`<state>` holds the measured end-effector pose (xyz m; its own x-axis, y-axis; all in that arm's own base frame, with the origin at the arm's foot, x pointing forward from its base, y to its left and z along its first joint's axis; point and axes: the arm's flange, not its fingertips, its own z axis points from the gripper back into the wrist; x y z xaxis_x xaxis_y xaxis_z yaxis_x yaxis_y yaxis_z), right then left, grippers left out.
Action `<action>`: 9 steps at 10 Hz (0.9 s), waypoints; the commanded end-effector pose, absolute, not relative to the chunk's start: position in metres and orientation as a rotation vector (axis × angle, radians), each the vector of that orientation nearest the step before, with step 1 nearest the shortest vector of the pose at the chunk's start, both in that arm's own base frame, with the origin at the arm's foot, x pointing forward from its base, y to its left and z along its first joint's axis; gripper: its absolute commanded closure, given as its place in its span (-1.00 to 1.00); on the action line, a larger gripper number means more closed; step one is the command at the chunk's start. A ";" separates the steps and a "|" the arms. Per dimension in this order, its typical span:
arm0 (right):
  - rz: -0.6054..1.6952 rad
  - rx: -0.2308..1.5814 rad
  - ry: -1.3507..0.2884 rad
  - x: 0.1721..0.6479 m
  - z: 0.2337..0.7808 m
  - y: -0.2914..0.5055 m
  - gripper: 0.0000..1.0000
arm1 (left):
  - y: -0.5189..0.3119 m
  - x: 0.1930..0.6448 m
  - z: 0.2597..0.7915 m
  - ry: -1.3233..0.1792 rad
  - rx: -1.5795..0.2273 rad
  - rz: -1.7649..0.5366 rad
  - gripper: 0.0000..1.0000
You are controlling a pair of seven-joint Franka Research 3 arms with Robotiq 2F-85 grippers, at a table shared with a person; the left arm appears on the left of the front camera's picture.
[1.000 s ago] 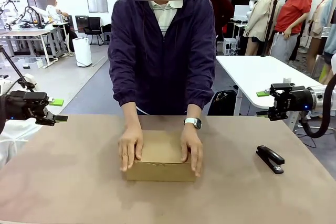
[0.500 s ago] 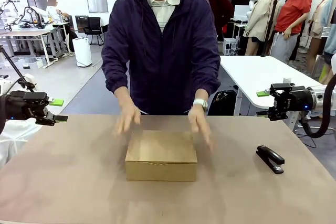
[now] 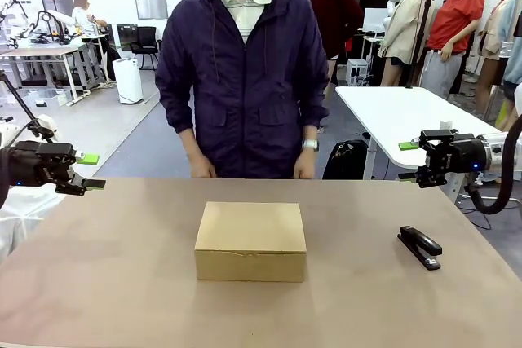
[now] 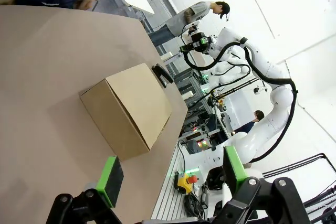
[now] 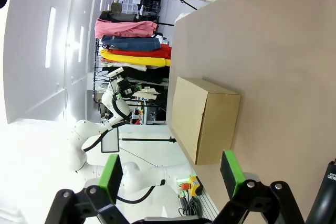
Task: Pack the items into the box.
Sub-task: Close the Mailer Box.
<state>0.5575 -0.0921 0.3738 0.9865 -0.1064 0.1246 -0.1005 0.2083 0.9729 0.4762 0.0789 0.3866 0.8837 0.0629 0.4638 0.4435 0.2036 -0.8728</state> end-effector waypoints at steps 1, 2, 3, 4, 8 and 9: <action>0.018 1.363 -0.191 0.553 0.373 -0.090 -1.00 | 0.078 0.477 0.387 -0.476 -1.354 -0.285 -1.00; 0.018 1.363 -0.191 0.553 0.373 -0.090 -1.00 | 0.078 0.477 0.387 -0.476 -1.354 -0.285 -1.00; 0.018 1.363 -0.191 0.553 0.373 -0.090 -1.00 | 0.078 0.477 0.387 -0.476 -1.354 -0.285 -1.00; 0.018 1.363 -0.191 0.553 0.373 -0.090 -1.00 | 0.078 0.477 0.387 -0.476 -1.354 -0.285 -1.00; 0.018 1.363 -0.191 0.553 0.373 -0.090 -1.00 | 0.078 0.477 0.387 -0.476 -1.354 -0.285 -1.00; 0.018 1.363 -0.191 0.553 0.373 -0.090 -1.00 | 0.078 0.477 0.387 -0.476 -1.354 -0.285 -1.00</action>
